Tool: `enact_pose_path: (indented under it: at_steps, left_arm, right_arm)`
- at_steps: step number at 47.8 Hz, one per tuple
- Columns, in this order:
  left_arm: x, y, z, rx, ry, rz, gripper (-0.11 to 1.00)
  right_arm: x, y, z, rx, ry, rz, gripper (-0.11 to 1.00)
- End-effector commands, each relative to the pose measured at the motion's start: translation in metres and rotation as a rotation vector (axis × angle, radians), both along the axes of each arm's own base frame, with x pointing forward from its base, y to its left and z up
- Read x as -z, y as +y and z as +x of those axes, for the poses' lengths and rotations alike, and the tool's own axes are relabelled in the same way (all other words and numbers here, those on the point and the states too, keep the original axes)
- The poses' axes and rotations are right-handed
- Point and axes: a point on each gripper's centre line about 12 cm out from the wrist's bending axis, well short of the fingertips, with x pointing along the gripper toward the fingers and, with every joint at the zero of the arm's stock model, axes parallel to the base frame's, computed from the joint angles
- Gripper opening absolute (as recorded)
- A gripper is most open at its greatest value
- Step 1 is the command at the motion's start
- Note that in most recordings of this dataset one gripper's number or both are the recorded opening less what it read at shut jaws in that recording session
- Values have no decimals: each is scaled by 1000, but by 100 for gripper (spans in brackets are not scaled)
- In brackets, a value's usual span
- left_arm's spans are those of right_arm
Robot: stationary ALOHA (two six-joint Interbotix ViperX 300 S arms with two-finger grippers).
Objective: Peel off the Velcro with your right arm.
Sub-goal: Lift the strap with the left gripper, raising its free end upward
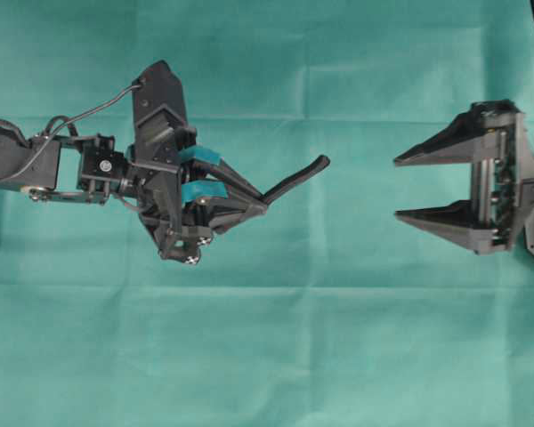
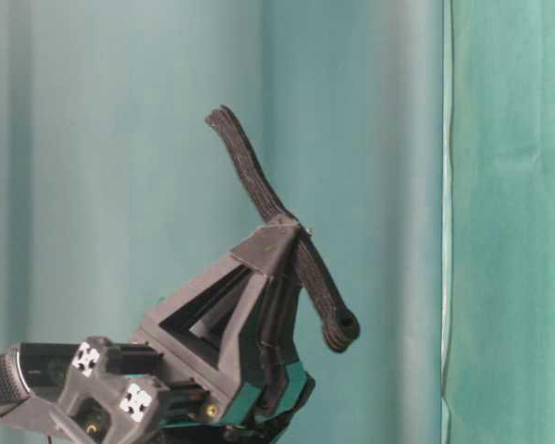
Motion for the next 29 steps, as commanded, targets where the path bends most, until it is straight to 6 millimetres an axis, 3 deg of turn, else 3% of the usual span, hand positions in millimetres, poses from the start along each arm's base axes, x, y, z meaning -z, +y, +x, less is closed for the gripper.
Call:
enact_pose_path:
  at_steps: [1,29]
  left_arm:
    - [-16,-5,-1,11,-58,-10,10]
    - [-14,-10,1,21,-73,-18,10]
  right_arm:
    - [-12,-1,8,-2,-43,-4,69]
    - [-15,-4,29,-17,-115,9,68]
